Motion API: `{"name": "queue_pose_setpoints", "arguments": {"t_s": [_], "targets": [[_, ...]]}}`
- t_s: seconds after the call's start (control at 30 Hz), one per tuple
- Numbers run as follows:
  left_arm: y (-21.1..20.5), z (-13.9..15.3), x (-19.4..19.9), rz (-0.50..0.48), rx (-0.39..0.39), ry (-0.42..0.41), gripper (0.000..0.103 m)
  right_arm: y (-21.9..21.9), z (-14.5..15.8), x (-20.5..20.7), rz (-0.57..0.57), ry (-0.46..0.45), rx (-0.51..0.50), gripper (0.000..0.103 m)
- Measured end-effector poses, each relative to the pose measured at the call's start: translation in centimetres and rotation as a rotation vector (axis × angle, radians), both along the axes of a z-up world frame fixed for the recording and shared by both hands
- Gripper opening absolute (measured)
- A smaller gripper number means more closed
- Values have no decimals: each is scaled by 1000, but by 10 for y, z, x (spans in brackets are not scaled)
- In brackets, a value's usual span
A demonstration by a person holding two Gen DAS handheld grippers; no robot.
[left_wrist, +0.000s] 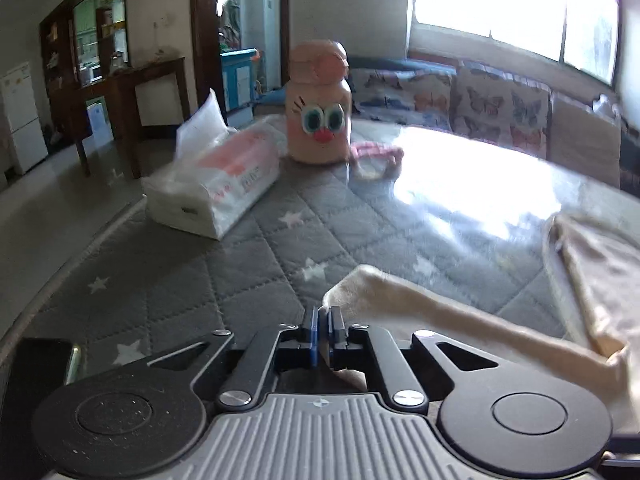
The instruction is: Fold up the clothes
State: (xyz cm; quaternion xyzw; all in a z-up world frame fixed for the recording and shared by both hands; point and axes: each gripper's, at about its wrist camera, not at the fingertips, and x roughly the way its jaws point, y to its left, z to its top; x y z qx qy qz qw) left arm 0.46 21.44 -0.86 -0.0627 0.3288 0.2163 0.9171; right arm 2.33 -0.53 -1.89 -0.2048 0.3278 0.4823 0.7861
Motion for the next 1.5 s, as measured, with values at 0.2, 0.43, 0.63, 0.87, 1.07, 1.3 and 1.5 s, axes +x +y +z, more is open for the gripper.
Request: {"name": "queue_pose_setpoints", "arguments": {"t_s": [0.2, 0.43, 0.63, 0.87, 1.07, 1.3, 1.5], "targets": [[-2, 14, -21, 31, 36, -50, 4, 1, 2, -10, 47, 32, 18, 2], [0, 3, -22, 45, 15, 9, 9, -6, 11, -10, 53, 70, 40, 15], [-8, 12, -30, 47, 42, -7, 35, -39, 33, -9, -24, 70, 77, 38], [-42, 38, -33, -37, 83, -77, 71, -124, 50, 5, -279, 33, 111, 53], [-96, 46, -20, -221, 74, -102, 88, -229, 41, 34, -631, 1, 80, 53], [-172, 40, 5, -443, 44, -82, 96, -336, 19, 71, -1025, -20, 93, 50], [-216, 36, 15, -548, 49, -59, 100, -383, -1, 95, -1211, -9, 138, 45]]}}
